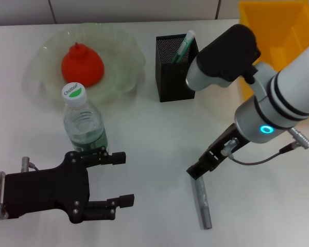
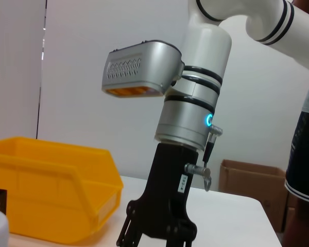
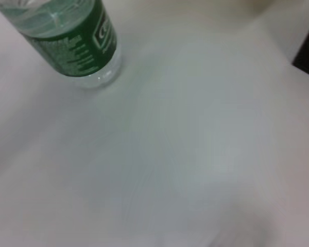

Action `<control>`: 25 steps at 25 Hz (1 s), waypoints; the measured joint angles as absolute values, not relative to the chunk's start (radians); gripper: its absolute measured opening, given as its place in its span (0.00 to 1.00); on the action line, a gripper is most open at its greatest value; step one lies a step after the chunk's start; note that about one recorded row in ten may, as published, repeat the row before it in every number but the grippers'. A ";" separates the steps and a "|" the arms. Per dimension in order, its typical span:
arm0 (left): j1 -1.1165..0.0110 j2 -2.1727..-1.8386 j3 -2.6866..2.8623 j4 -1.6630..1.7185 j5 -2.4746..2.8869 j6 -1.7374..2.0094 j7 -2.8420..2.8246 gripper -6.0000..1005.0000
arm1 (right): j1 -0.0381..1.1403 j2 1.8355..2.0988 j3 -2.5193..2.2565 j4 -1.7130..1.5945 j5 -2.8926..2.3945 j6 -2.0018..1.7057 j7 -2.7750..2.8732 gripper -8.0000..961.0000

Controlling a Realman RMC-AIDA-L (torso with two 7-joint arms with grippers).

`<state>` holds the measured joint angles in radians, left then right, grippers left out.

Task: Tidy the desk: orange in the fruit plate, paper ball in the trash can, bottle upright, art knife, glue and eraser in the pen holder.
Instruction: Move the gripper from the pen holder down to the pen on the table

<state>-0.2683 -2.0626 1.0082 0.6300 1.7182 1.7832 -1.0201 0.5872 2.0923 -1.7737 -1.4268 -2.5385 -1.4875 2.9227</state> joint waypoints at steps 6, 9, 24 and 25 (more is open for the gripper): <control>-0.267 -2.062 1.007 0.629 1.718 1.784 -1.020 0.80 | 0.630 2.092 -1.799 -1.345 -2.524 -1.456 2.923 0.79; -0.267 -2.062 1.006 0.630 1.718 1.784 -1.020 0.80 | 0.644 2.092 -1.807 -1.318 -2.523 -1.446 2.923 0.77; -0.267 -2.063 1.006 0.630 1.718 1.782 -1.017 0.80 | 0.671 2.092 -1.818 -1.258 -2.508 -1.428 2.924 0.46; -0.267 -2.063 1.006 0.630 1.718 1.783 -1.017 0.80 | 0.673 2.092 -1.818 -1.251 -2.505 -1.428 2.924 0.45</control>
<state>-0.2669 -2.0632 1.0063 0.6298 1.7180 1.7826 -1.0170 0.6734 2.0923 -1.8179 -1.2510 -2.5054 -1.4280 2.9238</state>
